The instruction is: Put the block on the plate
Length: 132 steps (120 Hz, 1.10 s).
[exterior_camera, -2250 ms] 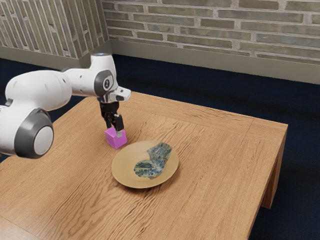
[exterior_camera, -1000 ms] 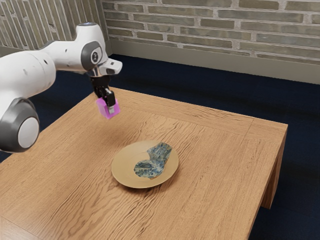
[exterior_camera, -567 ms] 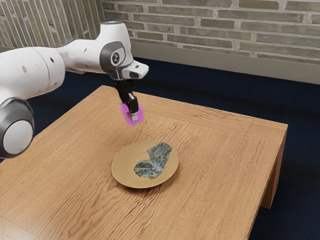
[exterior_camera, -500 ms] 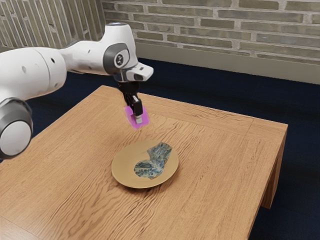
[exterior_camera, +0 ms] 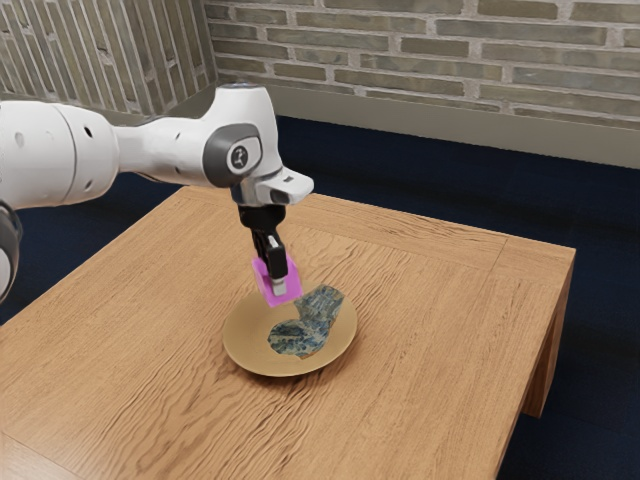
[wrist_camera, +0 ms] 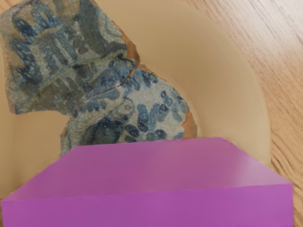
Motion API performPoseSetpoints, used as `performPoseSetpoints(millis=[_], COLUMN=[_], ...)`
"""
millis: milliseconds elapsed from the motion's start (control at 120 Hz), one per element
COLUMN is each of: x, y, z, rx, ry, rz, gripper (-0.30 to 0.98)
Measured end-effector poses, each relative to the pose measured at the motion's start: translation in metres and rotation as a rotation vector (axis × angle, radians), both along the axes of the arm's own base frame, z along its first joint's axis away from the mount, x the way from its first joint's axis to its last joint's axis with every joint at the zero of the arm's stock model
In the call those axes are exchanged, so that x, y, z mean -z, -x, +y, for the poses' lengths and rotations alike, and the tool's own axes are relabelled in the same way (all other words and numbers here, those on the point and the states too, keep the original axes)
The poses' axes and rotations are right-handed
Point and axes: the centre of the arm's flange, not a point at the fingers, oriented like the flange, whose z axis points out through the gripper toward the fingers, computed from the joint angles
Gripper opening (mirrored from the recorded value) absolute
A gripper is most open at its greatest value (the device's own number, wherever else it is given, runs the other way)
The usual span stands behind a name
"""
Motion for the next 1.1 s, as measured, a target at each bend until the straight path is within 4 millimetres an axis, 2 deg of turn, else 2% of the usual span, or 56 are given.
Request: performPoseSetpoints(millis=[325, 567, 667, 917, 1100], x=[0.041, 0.071, 0.072, 0.069, 0.035], y=[0.008, 0.006, 0.005, 0.004, 0.002], z=[0.004, 0.008, 0.008, 0.008, 0.02], rx=[-0.008, -0.014, -0.014, -0.012, -0.026], ry=[0.001, -0.003, 0.0, 0.005, 0.008], rz=[0.019, 0.029, 0.022, 0.009, -0.035], gripper=[0.42, 0.42, 0.44, 0.6, 0.65])
